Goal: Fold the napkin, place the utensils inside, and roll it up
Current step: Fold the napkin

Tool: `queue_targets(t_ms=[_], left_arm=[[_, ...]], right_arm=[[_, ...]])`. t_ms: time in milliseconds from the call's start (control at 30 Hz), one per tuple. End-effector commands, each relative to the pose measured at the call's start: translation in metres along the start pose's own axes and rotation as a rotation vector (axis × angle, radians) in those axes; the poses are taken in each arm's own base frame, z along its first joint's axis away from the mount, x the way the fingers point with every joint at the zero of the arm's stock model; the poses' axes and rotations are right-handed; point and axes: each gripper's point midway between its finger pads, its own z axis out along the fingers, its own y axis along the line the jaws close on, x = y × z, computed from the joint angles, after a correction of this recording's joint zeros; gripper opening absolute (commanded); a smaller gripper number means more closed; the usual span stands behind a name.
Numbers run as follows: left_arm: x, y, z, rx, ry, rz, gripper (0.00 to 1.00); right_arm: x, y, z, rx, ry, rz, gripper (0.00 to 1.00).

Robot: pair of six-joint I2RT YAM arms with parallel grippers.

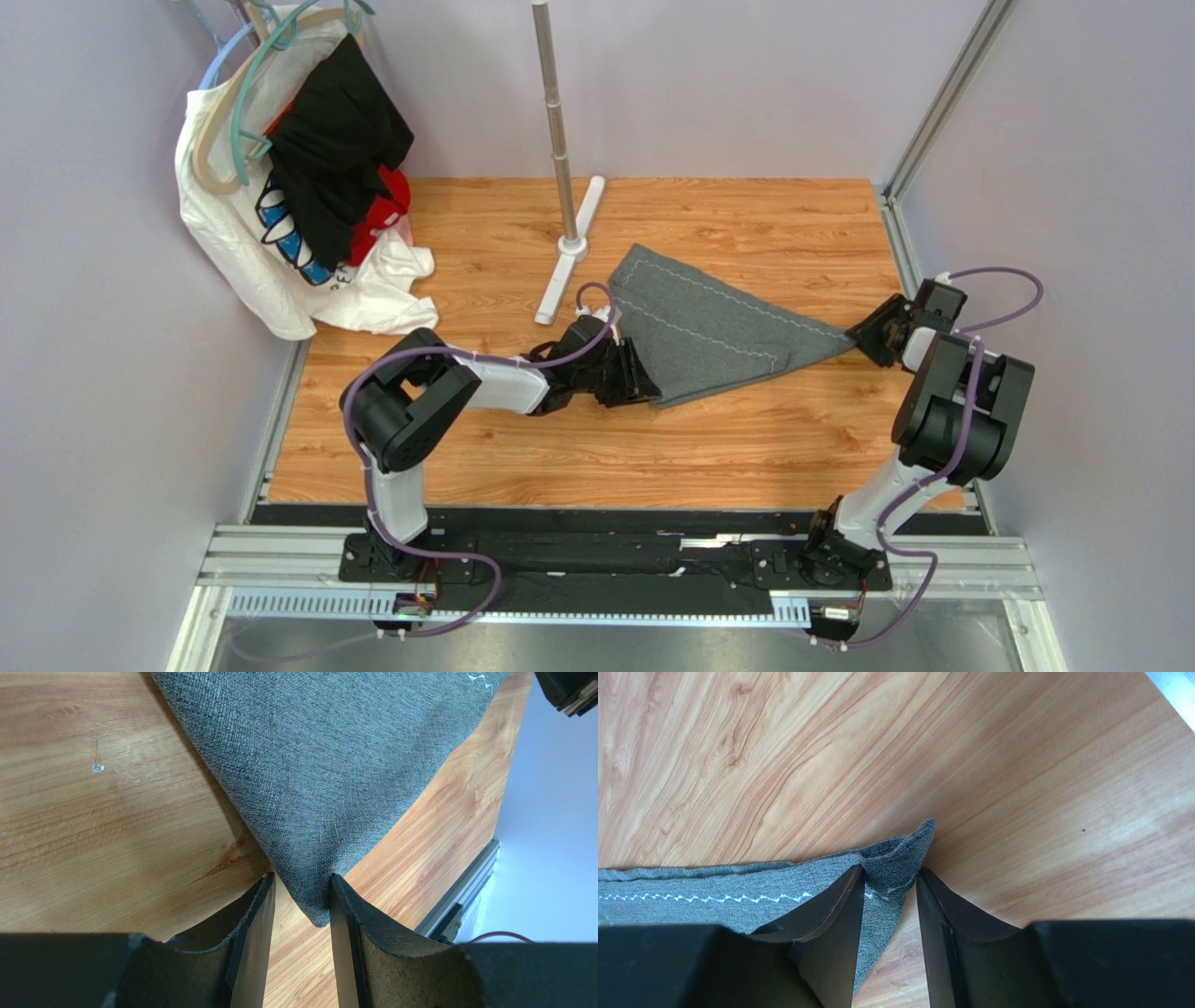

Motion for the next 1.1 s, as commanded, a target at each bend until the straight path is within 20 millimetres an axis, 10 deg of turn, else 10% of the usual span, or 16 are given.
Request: queue_targets(t_ms=[0,267,500,833,1067], left_arm=[[-0.01,-0.016,-0.01,0.028,-0.043,0.04,0.43],[-0.022,-0.022,-0.03,-0.018,-0.074,0.123,0.63],[-0.037,-0.048,-0.096,-0.051,-0.107,0.276,0.75],[-0.086,-0.058,-0.23,-0.065,-0.199,0.438,0.81],[-0.112,-0.054,-0.277,-0.161,-0.247,0.552,0.82]], right_arm=[[-0.009,-0.011,0.006,0.064,-0.007,0.011,0.37],[-0.005,-0.015,0.008,0.086,0.022,0.021,0.19],[-0.002,-0.013,0.0,0.074,0.018,0.019,0.0],[-0.031,0.06,-0.066,-0.136,-0.106,-0.074,0.0],[0.004,0.135,-0.103,-0.27,-0.098,-0.246,0.0]])
